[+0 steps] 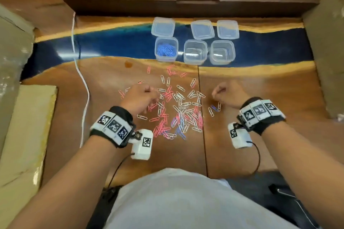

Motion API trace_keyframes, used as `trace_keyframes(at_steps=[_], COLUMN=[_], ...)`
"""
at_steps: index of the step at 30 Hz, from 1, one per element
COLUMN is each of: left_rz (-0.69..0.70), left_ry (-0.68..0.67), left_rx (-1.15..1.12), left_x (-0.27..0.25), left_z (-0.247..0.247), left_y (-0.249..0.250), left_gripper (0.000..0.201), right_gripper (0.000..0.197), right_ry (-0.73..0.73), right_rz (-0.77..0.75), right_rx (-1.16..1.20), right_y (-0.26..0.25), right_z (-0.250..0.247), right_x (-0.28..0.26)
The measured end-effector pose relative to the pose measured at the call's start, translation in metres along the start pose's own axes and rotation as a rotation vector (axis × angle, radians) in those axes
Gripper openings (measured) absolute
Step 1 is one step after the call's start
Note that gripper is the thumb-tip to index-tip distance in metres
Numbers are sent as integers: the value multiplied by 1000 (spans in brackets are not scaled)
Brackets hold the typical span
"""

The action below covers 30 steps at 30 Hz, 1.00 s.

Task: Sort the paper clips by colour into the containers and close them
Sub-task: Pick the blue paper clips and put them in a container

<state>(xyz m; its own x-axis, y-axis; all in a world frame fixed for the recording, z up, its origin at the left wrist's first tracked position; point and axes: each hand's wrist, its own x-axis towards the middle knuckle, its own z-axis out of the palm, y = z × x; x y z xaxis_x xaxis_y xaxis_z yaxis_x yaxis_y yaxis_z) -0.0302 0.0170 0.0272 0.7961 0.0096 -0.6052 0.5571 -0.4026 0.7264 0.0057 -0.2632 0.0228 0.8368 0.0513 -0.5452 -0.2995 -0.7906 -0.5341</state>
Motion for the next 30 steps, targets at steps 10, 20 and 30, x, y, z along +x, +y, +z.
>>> trace_keyframes(at_steps=[10,20,30], left_rz=[128,166,139], left_ry=[-31,135,143], left_rx=[436,598,591], left_x=[-34,-29,-26], left_z=[60,87,90], left_y=[-45,-42,-43], left_gripper=[17,13,7], right_gripper=[25,28,31], right_ry=[157,64,-79], right_rz=[88,43,-2], right_rx=[-194,-242,349], right_y=[35,25,-1], right_z=[46,45,92], right_x=[-14,-29,-67])
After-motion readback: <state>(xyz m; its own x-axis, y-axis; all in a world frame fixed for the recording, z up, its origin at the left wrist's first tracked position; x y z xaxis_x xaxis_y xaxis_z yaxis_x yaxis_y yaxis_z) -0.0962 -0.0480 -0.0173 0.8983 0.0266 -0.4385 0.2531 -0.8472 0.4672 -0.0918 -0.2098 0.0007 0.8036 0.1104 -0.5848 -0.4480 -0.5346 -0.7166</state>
